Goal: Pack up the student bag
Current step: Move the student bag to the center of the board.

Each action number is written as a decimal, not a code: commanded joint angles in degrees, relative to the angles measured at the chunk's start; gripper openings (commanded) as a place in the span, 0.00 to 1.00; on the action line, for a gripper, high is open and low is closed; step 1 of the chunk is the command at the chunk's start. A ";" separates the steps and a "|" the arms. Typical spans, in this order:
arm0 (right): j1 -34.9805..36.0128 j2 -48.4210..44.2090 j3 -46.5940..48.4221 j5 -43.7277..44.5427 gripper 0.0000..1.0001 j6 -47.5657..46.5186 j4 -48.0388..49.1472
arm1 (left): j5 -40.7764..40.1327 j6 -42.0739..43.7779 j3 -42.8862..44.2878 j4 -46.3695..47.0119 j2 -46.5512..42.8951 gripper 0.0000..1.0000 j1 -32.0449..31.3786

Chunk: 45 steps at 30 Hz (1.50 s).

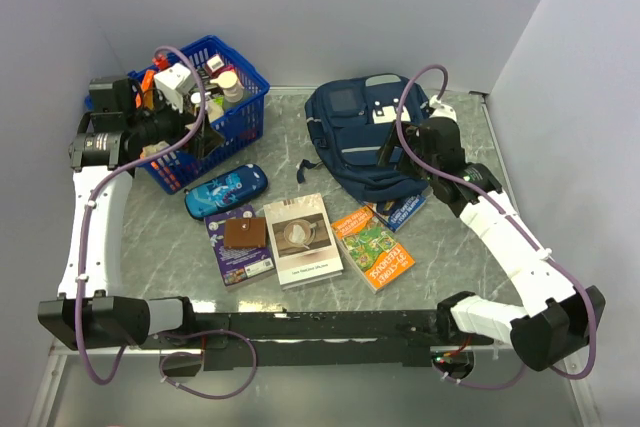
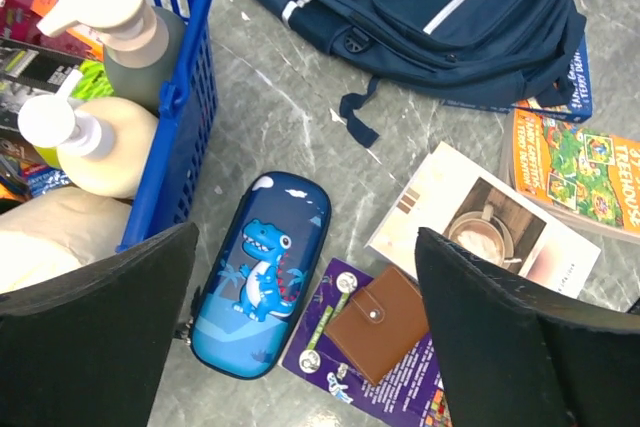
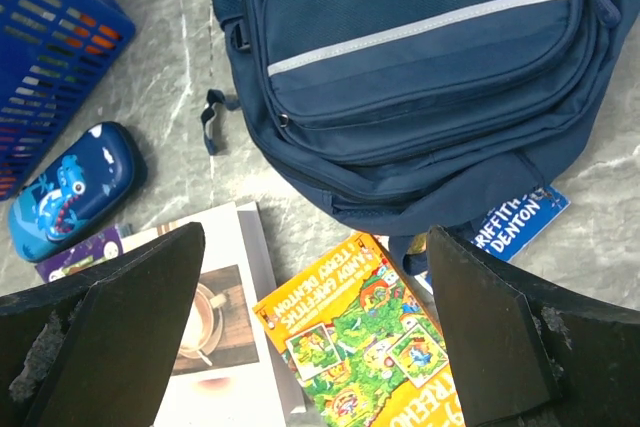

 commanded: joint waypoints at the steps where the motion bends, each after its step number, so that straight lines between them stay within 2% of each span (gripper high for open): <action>1: -0.46 -0.06 0.15 2.99 1.00 -0.78 0.58 | -0.10 -2.64 0.22 2.72 -0.97 0.99 -0.21; 7: -0.55 6.44 3.41 8.61 1.00 -2.63 -1.45 | -0.63 -3.87 0.23 2.10 1.40 0.97 -1.61; 14: -1.25 14.96 7.09 11.08 1.00 -1.84 -1.01 | -5.37 -3.35 -6.09 4.48 0.53 0.96 -7.15; 18: -2.05 21.28 11.65 9.59 0.97 -2.37 -0.21 | -4.76 -2.56 -6.72 4.04 1.49 0.97 -7.94; 25: -2.22 30.26 18.34 2.30 0.94 0.00 1.01 | -4.41 -1.85 -6.19 3.24 2.99 0.96 -7.94; 27: -2.13 33.33 20.80 -0.34 0.93 1.15 -1.18 | -4.50 -1.42 -6.37 3.07 2.64 0.96 -7.94; 33: -2.40 35.53 18.09 -5.00 0.91 7.38 1.63 | -5.64 -0.01 -7.42 2.90 1.85 0.96 -7.94; 45: -3.10 42.30 19.41 -5.53 0.84 17.31 0.05 | -6.17 0.69 -7.51 2.63 1.14 0.97 -7.94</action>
